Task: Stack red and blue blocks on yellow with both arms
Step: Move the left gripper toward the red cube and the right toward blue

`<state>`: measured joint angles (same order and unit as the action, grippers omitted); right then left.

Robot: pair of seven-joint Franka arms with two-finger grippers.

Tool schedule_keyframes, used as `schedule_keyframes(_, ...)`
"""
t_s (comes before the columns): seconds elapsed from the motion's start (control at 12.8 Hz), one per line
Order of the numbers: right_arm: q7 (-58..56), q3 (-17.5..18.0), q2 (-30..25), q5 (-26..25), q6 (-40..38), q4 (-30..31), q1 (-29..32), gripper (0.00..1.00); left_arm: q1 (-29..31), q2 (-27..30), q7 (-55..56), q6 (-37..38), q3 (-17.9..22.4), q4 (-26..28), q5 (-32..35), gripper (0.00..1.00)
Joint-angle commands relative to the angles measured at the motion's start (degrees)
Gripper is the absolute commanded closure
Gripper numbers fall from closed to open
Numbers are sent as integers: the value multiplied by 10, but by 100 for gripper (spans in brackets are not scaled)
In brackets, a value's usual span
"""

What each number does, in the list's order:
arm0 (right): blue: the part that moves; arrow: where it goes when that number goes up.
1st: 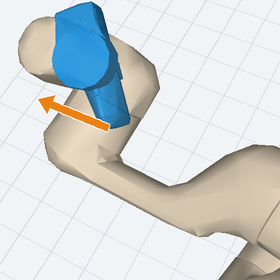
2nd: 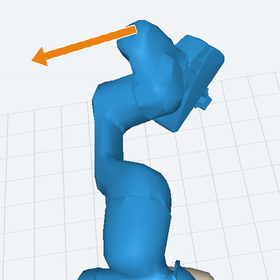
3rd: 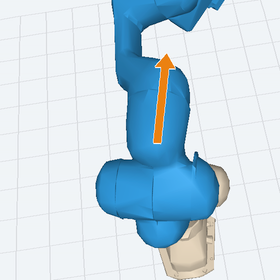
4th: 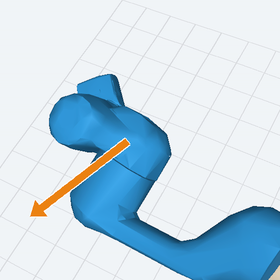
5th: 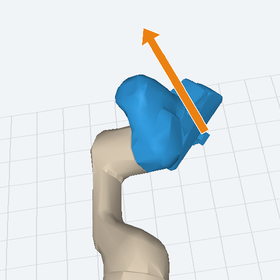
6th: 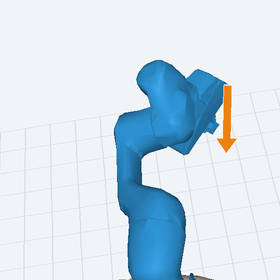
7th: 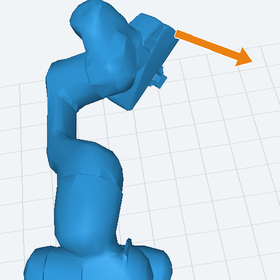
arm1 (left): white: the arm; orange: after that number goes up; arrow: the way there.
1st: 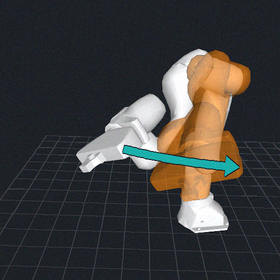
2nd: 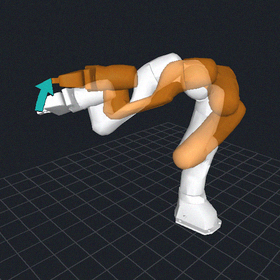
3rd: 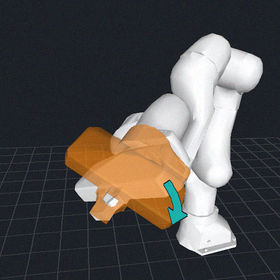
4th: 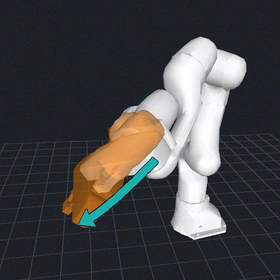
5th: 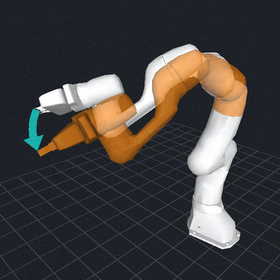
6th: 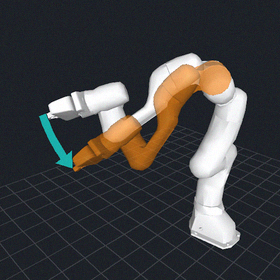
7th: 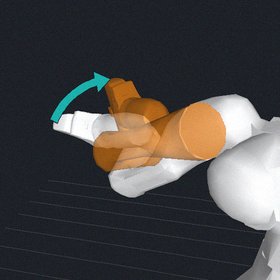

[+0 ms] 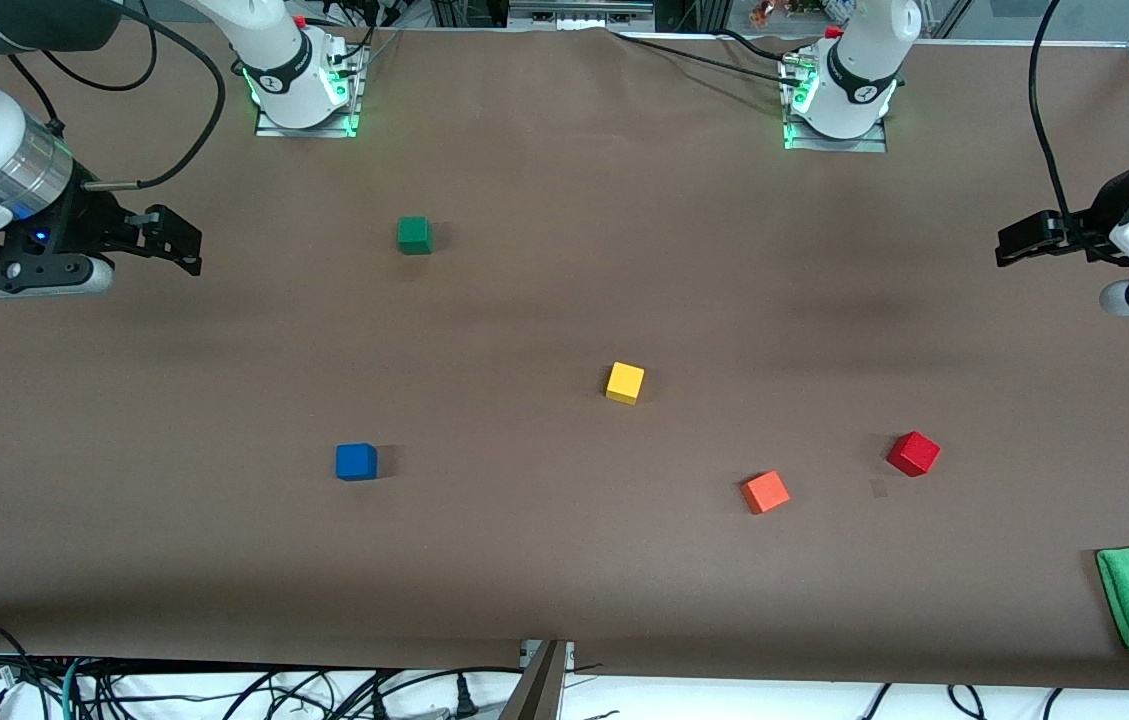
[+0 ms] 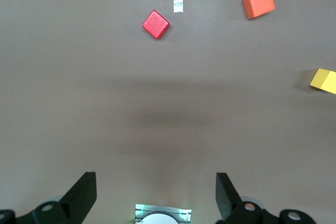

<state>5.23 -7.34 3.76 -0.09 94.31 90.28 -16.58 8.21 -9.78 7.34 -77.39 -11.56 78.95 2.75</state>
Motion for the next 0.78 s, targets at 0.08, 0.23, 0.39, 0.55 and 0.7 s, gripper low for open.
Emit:
schedule_keyframes(0.08, -7, 3, 6, -5, -12, -20, 1, 0, 0, -11, -5, 8, 2, -23, -13, 0)
schedule_keyframes(0.23, -14, 3, 5, -7, -13, -19, 3, 0, -4, -12, -5, 8, 2, -23, -7, 0)
schedule_keyframes(0.39, -12, 3, 7, -8, -11, -19, 2, 0, -3, -12, -5, 8, 2, -23, -6, 0)
schedule_keyframes(0.55, -16, 3, 11, -6, -8, -20, 2, 0, 0, -13, -6, 8, 2, -23, -9, 0)
schedule_keyframes(0.7, -15, 4, 15, -3, -12, -19, 1, 0, 5, -25, -8, 7, 3, -23, -11, 0)
